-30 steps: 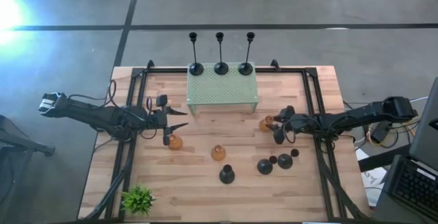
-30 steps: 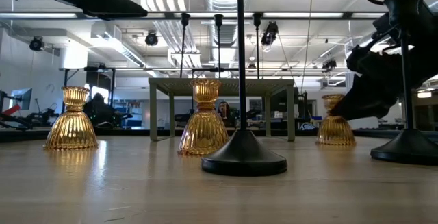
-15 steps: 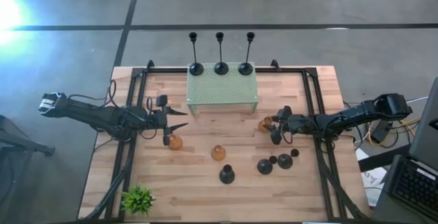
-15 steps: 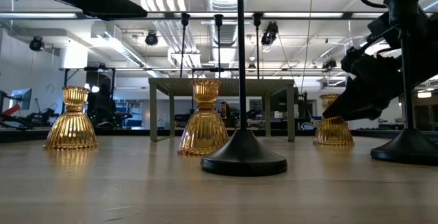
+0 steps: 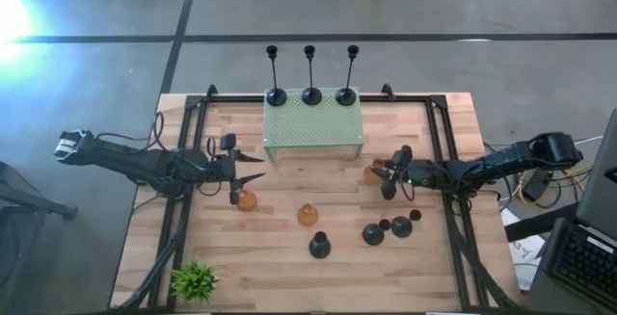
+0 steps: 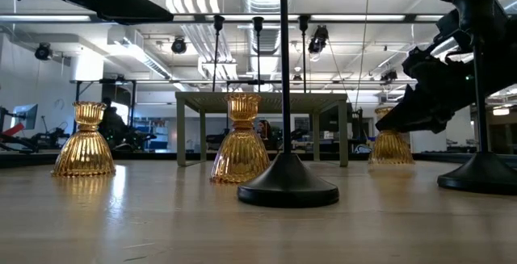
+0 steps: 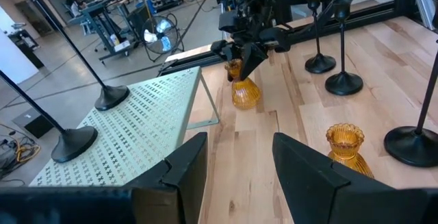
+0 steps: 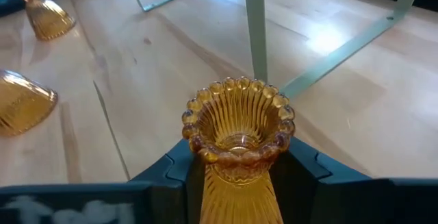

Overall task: Pick & Place candle stick holders
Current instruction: Put the yellow glass candle holder on the shelf

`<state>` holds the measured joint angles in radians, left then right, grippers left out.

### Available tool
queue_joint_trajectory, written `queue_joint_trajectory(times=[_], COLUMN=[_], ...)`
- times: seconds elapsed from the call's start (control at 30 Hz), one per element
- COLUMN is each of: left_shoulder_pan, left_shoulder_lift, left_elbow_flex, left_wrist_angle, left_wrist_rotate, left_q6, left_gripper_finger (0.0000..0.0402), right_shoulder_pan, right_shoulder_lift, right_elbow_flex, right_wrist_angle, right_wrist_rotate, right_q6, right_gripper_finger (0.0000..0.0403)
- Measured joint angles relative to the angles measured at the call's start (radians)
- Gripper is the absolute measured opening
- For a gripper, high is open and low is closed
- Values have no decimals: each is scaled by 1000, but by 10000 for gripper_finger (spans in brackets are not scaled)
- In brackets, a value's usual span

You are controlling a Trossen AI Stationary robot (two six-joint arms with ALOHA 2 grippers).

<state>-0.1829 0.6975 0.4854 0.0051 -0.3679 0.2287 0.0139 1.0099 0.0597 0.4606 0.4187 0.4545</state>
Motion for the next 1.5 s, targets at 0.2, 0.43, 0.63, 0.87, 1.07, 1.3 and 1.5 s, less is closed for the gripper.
queue_joint_trajectory(times=[0.2,0.43,0.63,0.87,1.07,1.3,1.5], left_shoulder_pan=[0,0,0,0,0,0,0], left_shoulder_lift=[0,0,0,-4,-7,-7,-7], left_elbow_flex=[0,0,0,7,8,5,5], left_wrist_angle=[0,0,4,25,31,28,26], left_wrist_rotate=[0,0,0,0,0,0,0], left_q6=[0,0,4,10,14,14,18], left_gripper_finger=[170,170,170,170,170,170,170], right_shoulder_pan=[1,1,1,-74,-261,-473,-543], right_shoulder_lift=[-56,-116,-117,-84,-18,93,212], right_elbow_flex=[69,325,537,658,675,673,691], right_wrist_angle=[-92,-545,-693,-687,-585,-439,-366], right_wrist_rotate=[-11,-60,-99,-72,-221,-463,-562], right_q6=[-4,-10,-88,-232,-298,-328,-374], right_gripper_finger=[121,121,121,121,121,121,120])
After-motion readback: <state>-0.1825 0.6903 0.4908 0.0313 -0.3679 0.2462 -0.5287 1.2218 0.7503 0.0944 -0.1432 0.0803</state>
